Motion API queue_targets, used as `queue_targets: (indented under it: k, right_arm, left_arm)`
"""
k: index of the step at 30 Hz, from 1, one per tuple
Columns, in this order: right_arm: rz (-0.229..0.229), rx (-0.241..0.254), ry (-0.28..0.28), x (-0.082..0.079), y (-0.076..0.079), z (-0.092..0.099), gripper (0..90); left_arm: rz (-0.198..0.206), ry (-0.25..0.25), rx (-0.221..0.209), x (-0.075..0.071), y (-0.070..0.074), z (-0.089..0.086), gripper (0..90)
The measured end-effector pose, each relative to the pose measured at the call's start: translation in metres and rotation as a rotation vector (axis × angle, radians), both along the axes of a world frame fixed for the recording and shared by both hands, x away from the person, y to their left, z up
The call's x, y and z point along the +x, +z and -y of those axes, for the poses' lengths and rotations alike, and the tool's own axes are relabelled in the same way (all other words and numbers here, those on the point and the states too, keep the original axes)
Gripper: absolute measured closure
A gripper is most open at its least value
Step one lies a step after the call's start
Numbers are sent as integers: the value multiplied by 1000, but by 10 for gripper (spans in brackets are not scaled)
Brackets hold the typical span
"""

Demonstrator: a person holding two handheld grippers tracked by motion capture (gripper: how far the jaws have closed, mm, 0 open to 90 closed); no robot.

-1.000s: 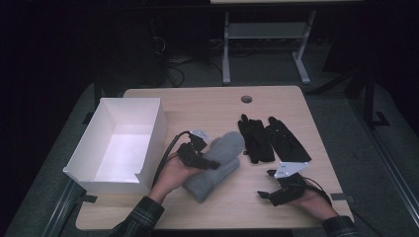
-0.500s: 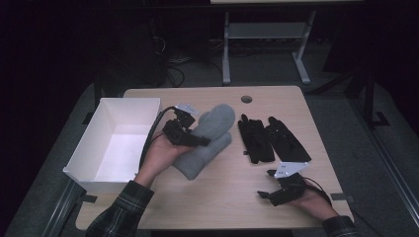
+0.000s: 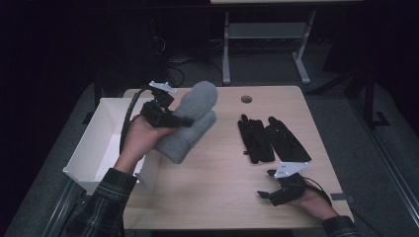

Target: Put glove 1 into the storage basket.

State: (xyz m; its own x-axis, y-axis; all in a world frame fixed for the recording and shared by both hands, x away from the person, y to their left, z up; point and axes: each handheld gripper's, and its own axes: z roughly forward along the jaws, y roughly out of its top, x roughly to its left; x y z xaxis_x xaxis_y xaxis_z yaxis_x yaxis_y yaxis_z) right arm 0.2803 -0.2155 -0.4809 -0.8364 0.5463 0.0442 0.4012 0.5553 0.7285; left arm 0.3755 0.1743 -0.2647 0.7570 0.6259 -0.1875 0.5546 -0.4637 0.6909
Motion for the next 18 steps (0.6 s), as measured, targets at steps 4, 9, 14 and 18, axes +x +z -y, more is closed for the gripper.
queue_targets:
  k: [4, 9, 14, 18]
  right_arm:
    - [0, 0, 0, 0, 0, 0, 157]
    - [3, -2, -1, 0, 0, 0, 158]
    - [3, -2, -2, 0, 0, 0, 158]
    - [3, -2, -3, 0, 0, 0, 158]
  left_arm:
    - [5, 27, -7, 1, 9, -16, 722]
    - [20, 65, -19, 2, 18, -37, 722]
    - [33, 115, -39, 1, 25, -61, 722]
    - [38, 171, -44, -2, 27, -87, 722]
